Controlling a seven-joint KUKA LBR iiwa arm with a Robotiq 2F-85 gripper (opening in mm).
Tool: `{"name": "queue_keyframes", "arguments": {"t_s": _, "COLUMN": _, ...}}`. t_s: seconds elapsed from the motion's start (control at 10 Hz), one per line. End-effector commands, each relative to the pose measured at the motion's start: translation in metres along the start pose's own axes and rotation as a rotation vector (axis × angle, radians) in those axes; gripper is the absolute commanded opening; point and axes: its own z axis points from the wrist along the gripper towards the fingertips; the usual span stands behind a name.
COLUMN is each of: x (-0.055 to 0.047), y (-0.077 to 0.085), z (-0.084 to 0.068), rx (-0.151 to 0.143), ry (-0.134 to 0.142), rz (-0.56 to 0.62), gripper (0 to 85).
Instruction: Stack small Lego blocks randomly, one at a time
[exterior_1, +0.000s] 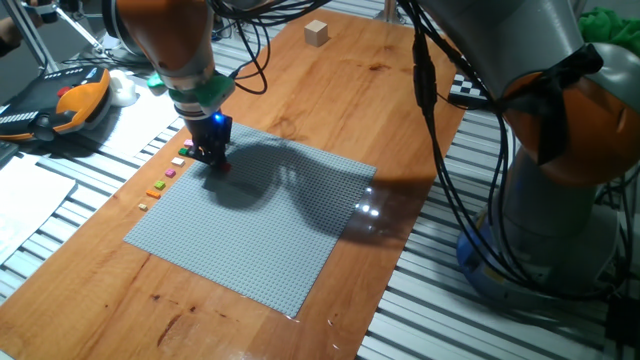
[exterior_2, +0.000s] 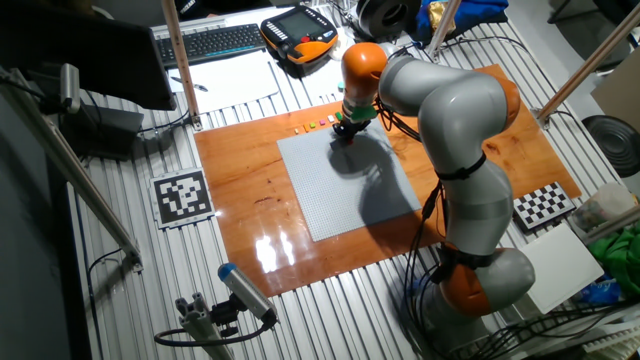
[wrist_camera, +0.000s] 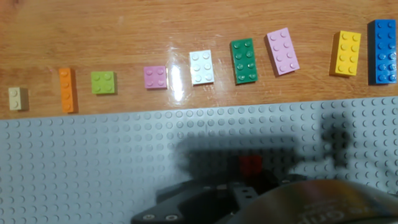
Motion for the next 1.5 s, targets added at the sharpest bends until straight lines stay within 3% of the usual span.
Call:
{"name": "queue_keyframes", "arguments": {"t_s": 0.0, "x": 0.0012, "y": -0.0013, "z": 0.0020, "rx": 0.001, "ry": 0.003, "rz": 0.001, "gripper": 0.0}}
{"name": "queue_keyframes", "arguments": {"t_s": 0.7, "x": 0.0020, "y": 0.0002, "z": 0.0001, "rx": -0.002, "ry": 0.008, "rz": 0.027, "gripper": 0.0}}
{"name": "queue_keyframes", "arguments": {"t_s": 0.8, "x": 0.0021, "y": 0.0006, "z": -0.0001, "rx": -0.004, "ry": 0.006, "rz": 0.035, "gripper": 17.0}}
{"name": "queue_keyframes", "arguments": {"t_s": 1.1, "x": 0.0020, "y": 0.0016, "z": -0.0005, "rx": -0.002, "ry": 0.002, "rz": 0.046, "gripper": 17.0}}
{"name": "queue_keyframes", "arguments": {"t_s": 1.2, "x": 0.0020, "y": 0.0018, "z": -0.0008, "rx": -0.002, "ry": 0.002, "rz": 0.049, "gripper": 34.0}}
{"name": "queue_keyframes", "arguments": {"t_s": 1.4, "x": 0.0021, "y": 0.0024, "z": -0.0013, "rx": -0.006, "ry": 0.002, "rz": 0.058, "gripper": 34.0}}
